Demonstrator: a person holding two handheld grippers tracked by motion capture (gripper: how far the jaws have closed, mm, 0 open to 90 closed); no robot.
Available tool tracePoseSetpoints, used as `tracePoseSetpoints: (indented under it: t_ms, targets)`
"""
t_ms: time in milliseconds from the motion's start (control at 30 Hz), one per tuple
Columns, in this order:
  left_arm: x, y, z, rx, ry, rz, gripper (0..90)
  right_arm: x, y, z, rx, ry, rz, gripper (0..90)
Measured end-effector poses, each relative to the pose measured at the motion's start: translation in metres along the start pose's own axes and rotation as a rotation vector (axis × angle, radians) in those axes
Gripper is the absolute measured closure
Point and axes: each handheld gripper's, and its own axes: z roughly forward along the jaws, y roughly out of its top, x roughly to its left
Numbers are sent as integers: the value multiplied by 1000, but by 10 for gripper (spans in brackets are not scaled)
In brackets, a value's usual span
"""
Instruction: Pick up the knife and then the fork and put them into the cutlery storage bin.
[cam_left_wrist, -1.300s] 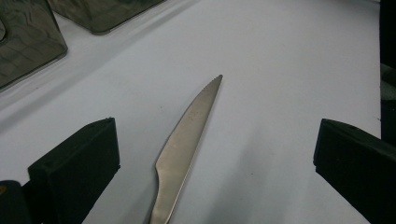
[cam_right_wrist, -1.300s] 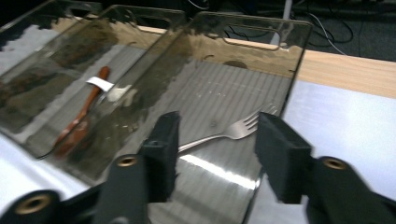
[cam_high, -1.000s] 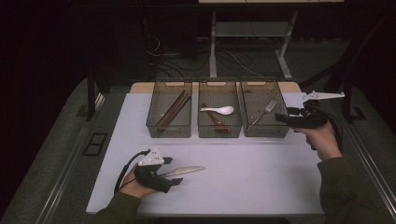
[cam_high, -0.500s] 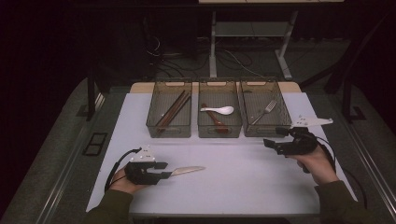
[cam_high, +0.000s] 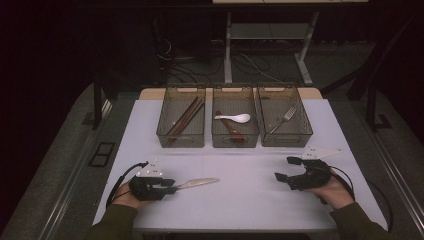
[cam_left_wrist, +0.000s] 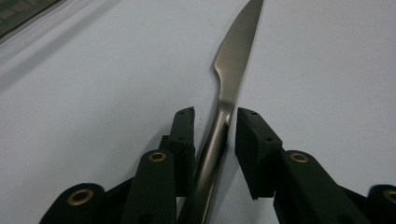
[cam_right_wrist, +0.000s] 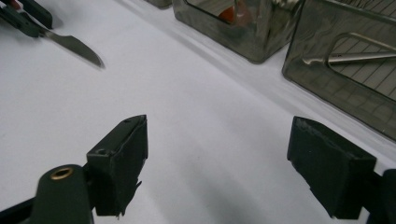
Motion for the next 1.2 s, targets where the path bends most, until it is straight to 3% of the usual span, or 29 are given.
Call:
tracePoseSetpoints:
  t_ms: [100, 467, 733, 800, 1000, 1200]
  targets:
    - [-4, 3, 1, 26, 22, 15, 713, 2, -1, 3, 0, 5, 1, 202]
    - [-11, 10, 4, 68, 40, 36, 791, 6, -5, 8, 11, 14, -15, 198]
    - [-8, 7, 3, 44, 24, 0, 791, 6, -4, 8, 7, 18, -9, 198]
    - [-8, 6, 4, 35, 18, -27, 795, 6, -4, 8, 8, 18, -14, 198]
    - [-9, 10, 4, 40, 24, -22, 798, 7, -4, 8, 4, 21, -13, 198]
    - [-19, 23, 1, -21, 31, -6, 797, 5, -3, 6, -7, 22, -5, 198]
